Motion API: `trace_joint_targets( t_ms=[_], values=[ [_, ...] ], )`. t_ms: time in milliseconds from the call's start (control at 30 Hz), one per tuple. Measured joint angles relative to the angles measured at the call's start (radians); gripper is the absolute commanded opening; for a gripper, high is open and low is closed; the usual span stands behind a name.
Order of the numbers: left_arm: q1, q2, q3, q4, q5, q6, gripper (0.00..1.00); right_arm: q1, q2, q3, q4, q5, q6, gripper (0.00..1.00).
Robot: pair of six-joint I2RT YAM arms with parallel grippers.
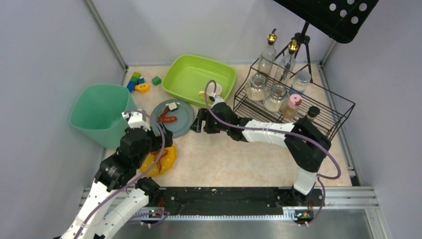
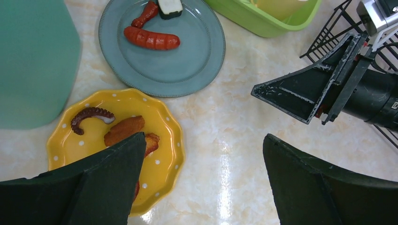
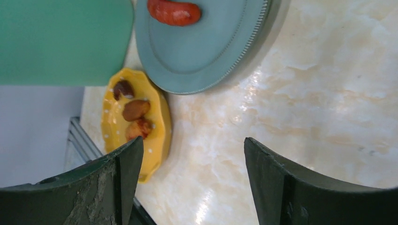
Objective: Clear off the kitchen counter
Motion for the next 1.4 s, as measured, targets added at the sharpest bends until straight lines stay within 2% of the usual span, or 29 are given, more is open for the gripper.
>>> trace_joint_targets(
  t_ms=[167,367,867,1067,1233,1400],
  values=[
    [0.000,-0.007,0.000,0.000,-0.001,-0.003,0.99,0.015,0.022,-0.036,0.171,0.019,0.126,0.76],
    [0.000,-0.011,0.000,0.000,0.003,-0.003,0.99,0.022,0.128,-0.058,0.341,0.050,0.267,0.75],
    [0.000,-0.012,0.000,0.001,0.012,-0.002,0.99,0.050,0.336,-0.054,0.558,0.092,0.461,0.74],
    [0.000,-0.012,0.000,0.001,0.015,-0.002,0.99,0.051,0.406,0.002,0.618,0.100,0.514,0.73],
    [0.000,-0.012,0.000,0.001,0.021,-0.002,0.99,0.055,0.447,0.044,0.638,0.112,0.536,0.66],
    [0.000,-0.012,0.000,0.001,0.023,-0.002,0.99,0.055,0.477,0.069,0.643,0.119,0.550,0.52]
  ],
)
